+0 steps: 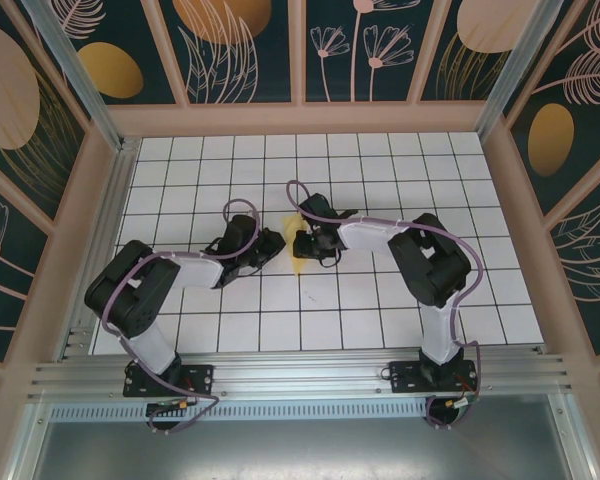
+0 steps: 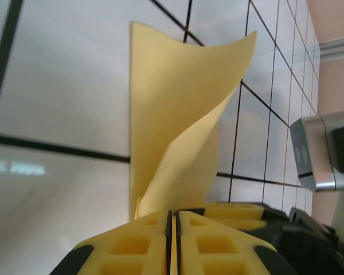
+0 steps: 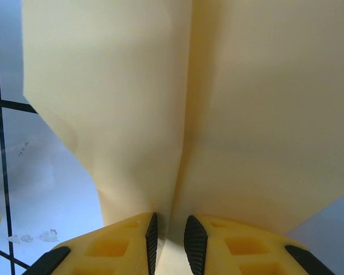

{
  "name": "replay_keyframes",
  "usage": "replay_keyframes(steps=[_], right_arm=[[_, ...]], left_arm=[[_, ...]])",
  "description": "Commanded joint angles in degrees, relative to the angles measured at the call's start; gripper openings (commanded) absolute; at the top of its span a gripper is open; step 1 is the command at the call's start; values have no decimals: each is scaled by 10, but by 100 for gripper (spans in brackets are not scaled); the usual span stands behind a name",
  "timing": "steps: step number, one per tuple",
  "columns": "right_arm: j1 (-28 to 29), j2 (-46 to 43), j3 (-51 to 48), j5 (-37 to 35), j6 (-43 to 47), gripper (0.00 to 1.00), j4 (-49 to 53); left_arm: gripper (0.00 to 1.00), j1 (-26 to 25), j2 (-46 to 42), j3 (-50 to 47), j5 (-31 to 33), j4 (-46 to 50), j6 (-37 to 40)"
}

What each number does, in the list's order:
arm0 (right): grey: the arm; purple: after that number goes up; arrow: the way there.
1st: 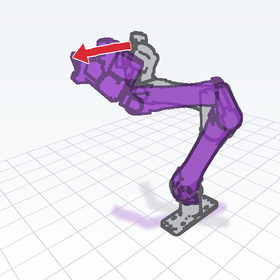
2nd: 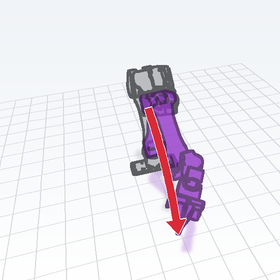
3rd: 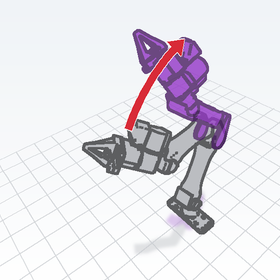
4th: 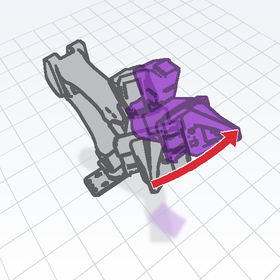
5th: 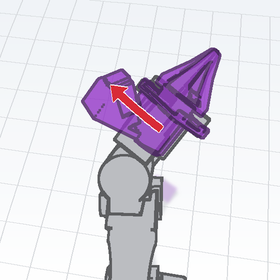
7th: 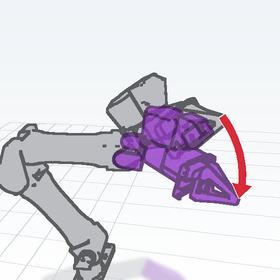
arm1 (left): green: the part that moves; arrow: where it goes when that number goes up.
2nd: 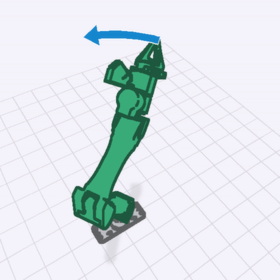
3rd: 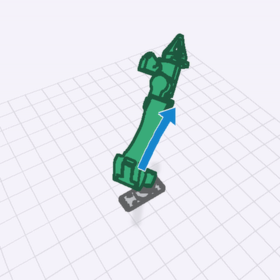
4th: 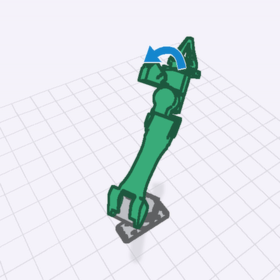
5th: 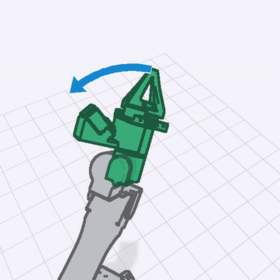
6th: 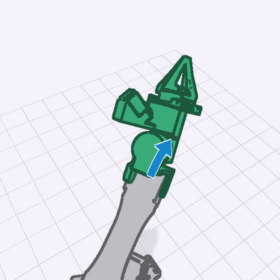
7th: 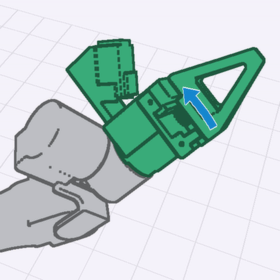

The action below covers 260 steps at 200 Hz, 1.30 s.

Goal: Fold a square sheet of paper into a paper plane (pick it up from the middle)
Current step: Fourth fold the wing at the center of the table.

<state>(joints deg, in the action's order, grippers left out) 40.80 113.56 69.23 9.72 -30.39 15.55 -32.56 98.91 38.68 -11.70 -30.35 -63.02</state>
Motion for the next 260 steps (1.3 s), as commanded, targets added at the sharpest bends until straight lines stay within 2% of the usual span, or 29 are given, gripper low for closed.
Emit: replay_keyframes(steps=[1,41,83,99,159,185,230,260], right_arm=[[-4,84,-35,-29,-4,27,66],[-4,85,-36,-33,0,28,68],[-4,84,-38,-33,-1,28,66],[-4,85,-39,-32,0,28,66],[-5,70,-35,-16,2,28,56],[-12,43,-25,7,7,29,41],[-39,-28,-24,88,2,34,-22],[-51,-60,-24,108,-2,33,-51]], left_arm=[[13,6,29,28,-4,-24,62],[17,10,61,60,21,19,100],[23,13,91,73,-3,7,115],[20,13,102,79,-3,12,119],[0,14,118,94,21,41,134],[0,14,124,107,37,78,142],[0,15,125,120,51,118,149],[0,15,131,123,50,125,151]])
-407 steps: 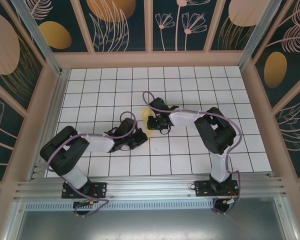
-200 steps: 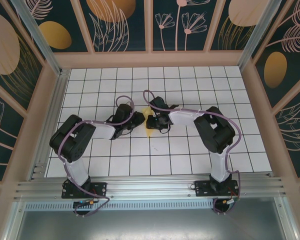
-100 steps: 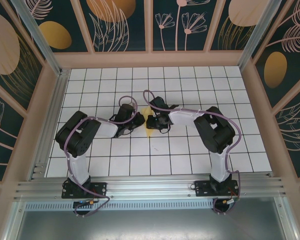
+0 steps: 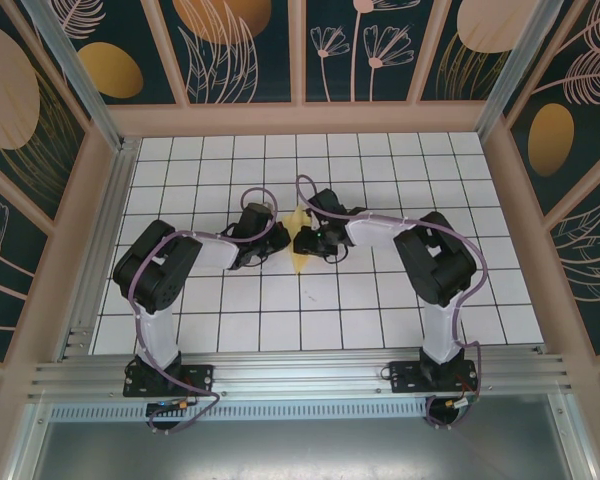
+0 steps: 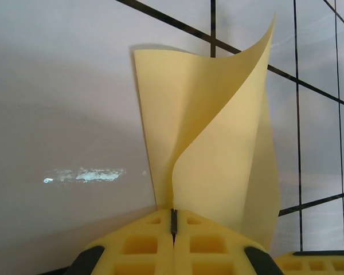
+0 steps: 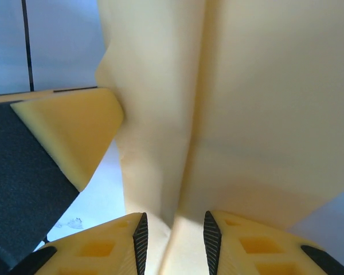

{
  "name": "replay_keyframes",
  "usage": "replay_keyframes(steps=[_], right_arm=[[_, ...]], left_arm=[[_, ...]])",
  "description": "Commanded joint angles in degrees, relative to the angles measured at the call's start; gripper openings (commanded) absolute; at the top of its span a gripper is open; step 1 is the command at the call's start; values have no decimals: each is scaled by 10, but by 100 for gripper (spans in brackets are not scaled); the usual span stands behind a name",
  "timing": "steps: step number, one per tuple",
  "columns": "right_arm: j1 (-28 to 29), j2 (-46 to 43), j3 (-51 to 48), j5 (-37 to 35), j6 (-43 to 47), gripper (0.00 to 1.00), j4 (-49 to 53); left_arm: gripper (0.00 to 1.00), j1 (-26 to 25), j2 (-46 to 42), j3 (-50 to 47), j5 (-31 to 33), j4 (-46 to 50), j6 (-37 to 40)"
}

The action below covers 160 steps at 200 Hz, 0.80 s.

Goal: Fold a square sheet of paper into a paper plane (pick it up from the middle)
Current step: Fourth fold the wing at the center of the table.

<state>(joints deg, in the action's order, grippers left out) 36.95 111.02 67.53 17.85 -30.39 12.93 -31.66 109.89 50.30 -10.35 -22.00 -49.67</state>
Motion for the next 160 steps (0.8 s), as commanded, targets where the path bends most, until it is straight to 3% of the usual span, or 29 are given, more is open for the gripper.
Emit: replay_keyframes(steps=[1,54,160], right_arm=[[-13,-35,-7,27,-2,32,-26],[-18,-9,-3,86,15,12,-48],[-33,62,2,85,7,9,-34]], left_arm=[[0,6,21,7,36,42,17],[0,6,28,14,41,54,15],[2,7,17,28,51,83,10]])
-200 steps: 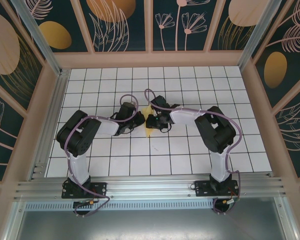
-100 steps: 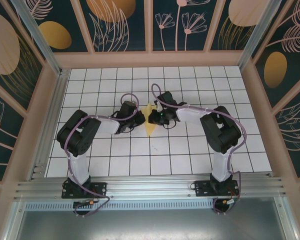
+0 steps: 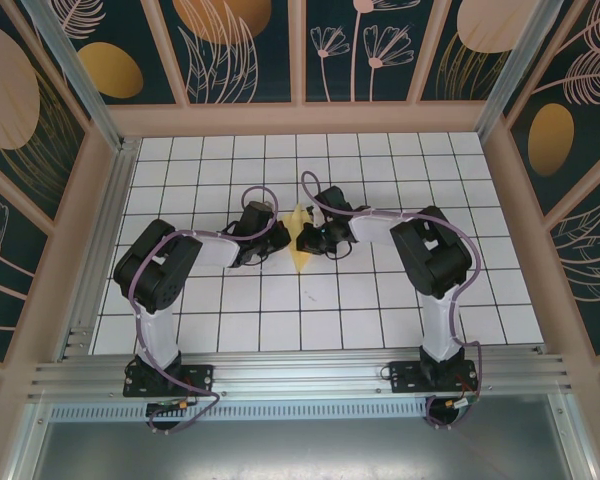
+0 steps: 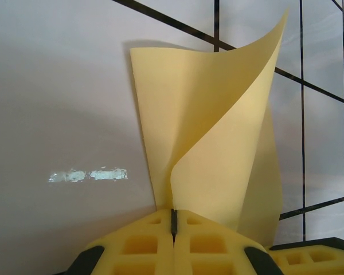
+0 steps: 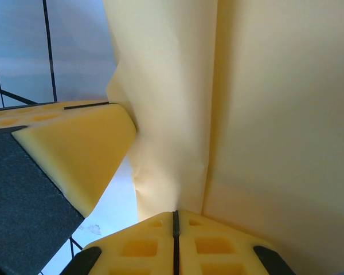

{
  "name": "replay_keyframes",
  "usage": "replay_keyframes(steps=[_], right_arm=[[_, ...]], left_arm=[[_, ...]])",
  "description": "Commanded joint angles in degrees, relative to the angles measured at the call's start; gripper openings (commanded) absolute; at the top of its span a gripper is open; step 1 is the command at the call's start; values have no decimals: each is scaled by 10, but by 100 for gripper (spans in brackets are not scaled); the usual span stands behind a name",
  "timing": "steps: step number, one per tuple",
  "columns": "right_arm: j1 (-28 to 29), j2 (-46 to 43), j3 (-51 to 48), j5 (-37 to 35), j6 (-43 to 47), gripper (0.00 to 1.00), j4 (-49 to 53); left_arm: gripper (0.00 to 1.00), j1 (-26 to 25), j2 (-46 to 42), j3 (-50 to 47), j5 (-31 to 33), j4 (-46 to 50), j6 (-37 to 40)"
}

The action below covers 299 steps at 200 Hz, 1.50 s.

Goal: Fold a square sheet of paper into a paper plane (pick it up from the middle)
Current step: Fourth fold the wing at the center of the table.

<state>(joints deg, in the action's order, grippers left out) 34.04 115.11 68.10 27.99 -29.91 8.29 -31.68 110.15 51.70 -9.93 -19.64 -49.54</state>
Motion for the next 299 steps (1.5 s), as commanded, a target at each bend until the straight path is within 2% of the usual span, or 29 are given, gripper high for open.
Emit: replay_keyframes(steps=[1,42,58,86,122,156,198,273,299], right_arm=[[-4,21,-4,-17,2,9,13],[-3,30,-19,-43,-15,9,45],[-2,35,-20,-50,-24,9,52],[2,37,-20,-59,-43,9,59],[7,35,-23,-73,-83,8,62],[12,31,-31,-75,-114,8,53],[14,31,-33,-72,-133,7,46],[14,33,-31,-67,-139,6,47],[14,36,-31,-69,-139,6,49]], left_arm=[[3,7,14,16,47,61,9],[16,15,-65,21,60,62,-36],[16,15,-99,-11,53,34,-62],[13,11,-155,-99,-7,-53,-119],[7,-29,-193,-187,-49,-146,-179],[5,-67,-181,-206,-52,-179,-206],[1,-72,-133,-197,-70,-208,-222],[0,-73,-70,-153,-79,-172,-216],[0,-73,-70,-135,-58,-106,-202]])
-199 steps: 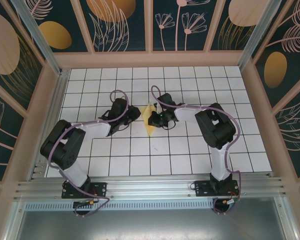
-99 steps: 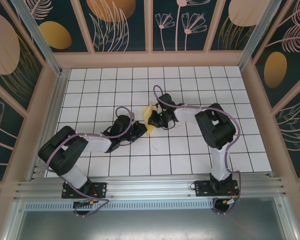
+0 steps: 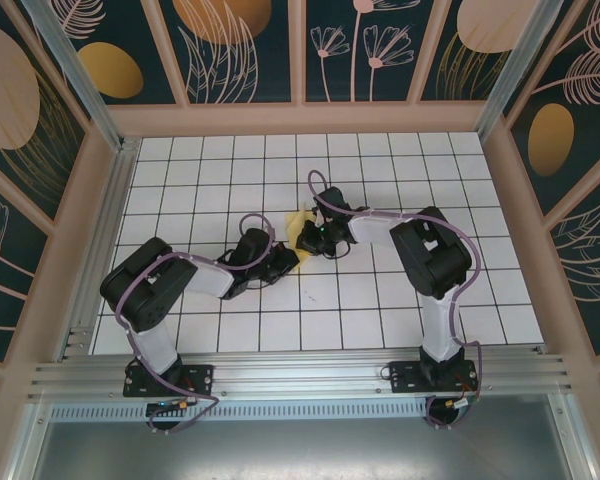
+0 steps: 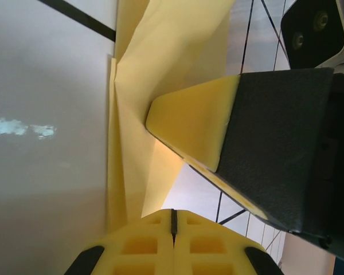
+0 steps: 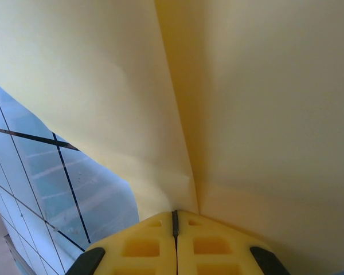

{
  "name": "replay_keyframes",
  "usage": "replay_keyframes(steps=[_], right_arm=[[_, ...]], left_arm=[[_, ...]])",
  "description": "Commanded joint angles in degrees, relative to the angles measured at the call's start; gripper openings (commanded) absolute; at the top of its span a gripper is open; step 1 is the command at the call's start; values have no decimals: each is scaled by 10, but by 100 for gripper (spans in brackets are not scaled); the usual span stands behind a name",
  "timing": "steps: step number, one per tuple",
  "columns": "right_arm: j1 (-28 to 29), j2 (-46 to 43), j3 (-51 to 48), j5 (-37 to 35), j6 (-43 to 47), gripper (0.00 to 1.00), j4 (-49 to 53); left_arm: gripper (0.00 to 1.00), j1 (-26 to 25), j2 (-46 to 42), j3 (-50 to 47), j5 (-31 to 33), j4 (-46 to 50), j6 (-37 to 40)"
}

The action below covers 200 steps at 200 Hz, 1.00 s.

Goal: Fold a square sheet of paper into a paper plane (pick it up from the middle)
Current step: Fourth fold the wing at the center of the table.

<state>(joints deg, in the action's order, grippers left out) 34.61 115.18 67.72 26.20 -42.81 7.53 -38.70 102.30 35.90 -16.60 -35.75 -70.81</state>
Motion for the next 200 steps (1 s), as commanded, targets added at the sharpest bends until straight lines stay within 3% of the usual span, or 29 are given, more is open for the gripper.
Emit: replay_keyframes(steps=[1,82,143,200], right_arm=[[8,36,-27,-52,-10,6,57],[9,41,-23,-58,-10,6,63],[-5,26,-9,-49,14,7,45],[-29,42,18,-4,53,7,-2]], left_arm=[[0,-3,8,23,8,57,10],[0,-13,22,42,3,144,31],[0,-13,24,52,53,270,45],[0,-13,13,22,49,274,44]])
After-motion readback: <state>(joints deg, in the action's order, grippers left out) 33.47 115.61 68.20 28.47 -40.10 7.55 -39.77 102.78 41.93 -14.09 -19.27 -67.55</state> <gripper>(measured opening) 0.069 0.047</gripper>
